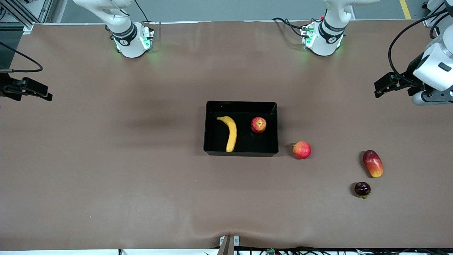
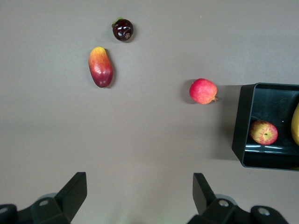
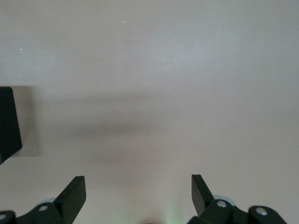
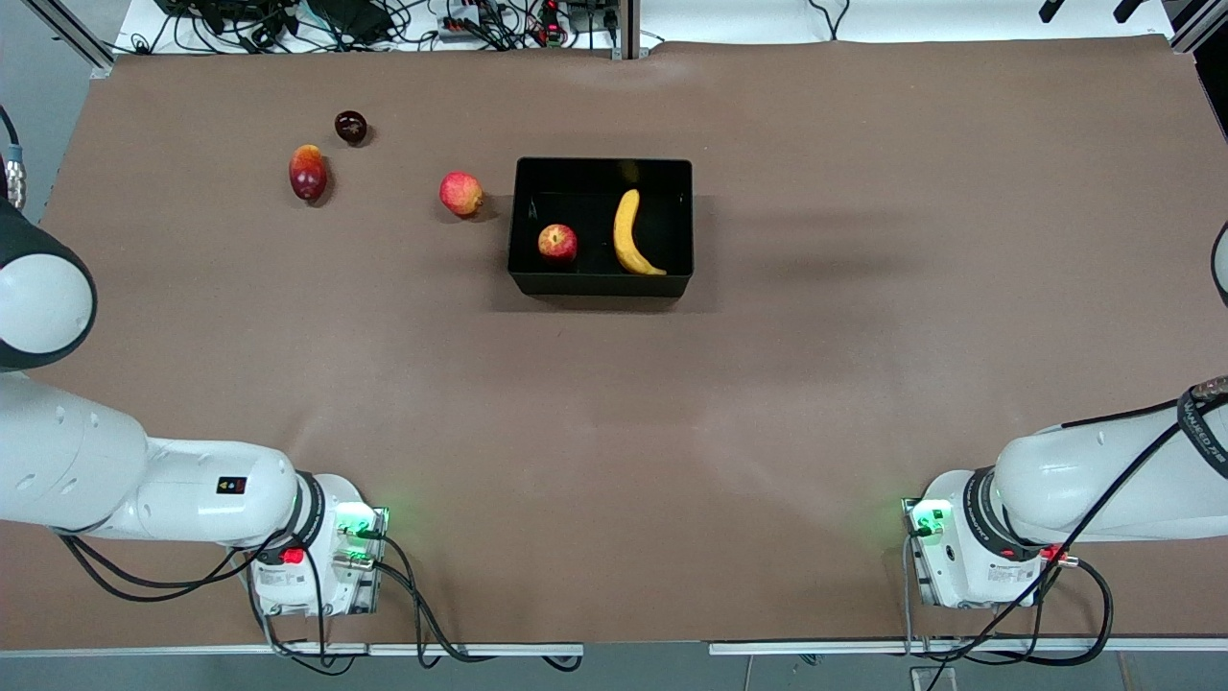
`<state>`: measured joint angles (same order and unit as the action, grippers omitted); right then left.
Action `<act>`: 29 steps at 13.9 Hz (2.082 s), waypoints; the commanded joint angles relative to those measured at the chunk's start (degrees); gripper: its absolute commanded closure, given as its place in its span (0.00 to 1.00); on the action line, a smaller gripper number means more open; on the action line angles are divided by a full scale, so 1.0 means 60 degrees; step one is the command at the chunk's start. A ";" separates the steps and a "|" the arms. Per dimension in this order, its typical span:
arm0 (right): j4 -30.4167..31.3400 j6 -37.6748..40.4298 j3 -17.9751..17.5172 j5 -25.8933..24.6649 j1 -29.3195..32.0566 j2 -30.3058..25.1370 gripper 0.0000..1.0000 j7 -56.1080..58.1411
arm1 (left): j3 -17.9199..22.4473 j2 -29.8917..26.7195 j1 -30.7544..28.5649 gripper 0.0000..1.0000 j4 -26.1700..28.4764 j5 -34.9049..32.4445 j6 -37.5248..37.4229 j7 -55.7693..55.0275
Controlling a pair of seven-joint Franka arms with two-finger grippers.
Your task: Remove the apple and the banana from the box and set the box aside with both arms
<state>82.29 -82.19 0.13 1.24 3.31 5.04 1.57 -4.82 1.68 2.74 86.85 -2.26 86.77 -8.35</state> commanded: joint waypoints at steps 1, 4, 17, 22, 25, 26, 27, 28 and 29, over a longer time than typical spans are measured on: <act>-0.0121 0.0060 -0.0022 -0.0001 0.0006 0.0038 0.00 -0.0116 | -0.0061 0.0057 0.0013 0.00 -0.0236 -0.0151 -0.0194 0.0161; -0.0121 0.0045 -0.0007 -0.0001 0.0020 0.0038 0.00 -0.0116 | -0.0061 0.0057 0.0027 0.00 -0.0251 -0.0150 -0.0194 0.0176; -0.0121 0.0060 -0.0007 -0.0001 0.0034 0.0038 0.00 -0.0101 | -0.0310 0.2150 0.2572 0.00 0.0596 0.0069 0.2203 -0.4826; -0.0121 0.0060 -0.0007 -0.0001 0.0050 0.0038 0.00 -0.0116 | -0.0325 0.3511 0.3907 0.00 0.1478 0.0055 0.4198 -0.8707; -0.0121 0.0060 -0.0007 -0.0001 -0.0009 0.0038 0.00 -0.0116 | -0.0325 0.4449 0.4816 0.00 0.1405 0.0011 0.5488 -1.2035; -0.0121 0.0060 -0.0007 -0.0001 -0.0009 0.0038 0.00 -0.0116 | -0.0325 0.4625 0.4904 0.00 0.1434 0.0011 0.5519 -1.2389; -0.0121 0.0060 -0.0007 -0.0001 0.0005 0.0038 0.00 -0.0116 | -0.0325 0.4786 0.4934 0.00 0.1478 0.0011 0.5534 -1.2595; -0.0121 0.0060 -0.0007 -0.0001 0.0005 0.0038 0.00 -0.0116 | -0.0310 0.4977 0.4934 0.00 0.1492 0.0011 0.5534 -1.2960; -0.0121 0.0060 -0.0007 -0.0001 0.0005 0.0038 0.00 -0.0101 | -0.0310 0.5210 0.4934 0.00 0.1493 0.0011 0.5534 -1.3181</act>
<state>82.28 -82.19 0.24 1.24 3.29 5.04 1.57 -7.15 31.09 32.59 95.95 -1.97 119.30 -84.29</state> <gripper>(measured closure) 0.000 0.000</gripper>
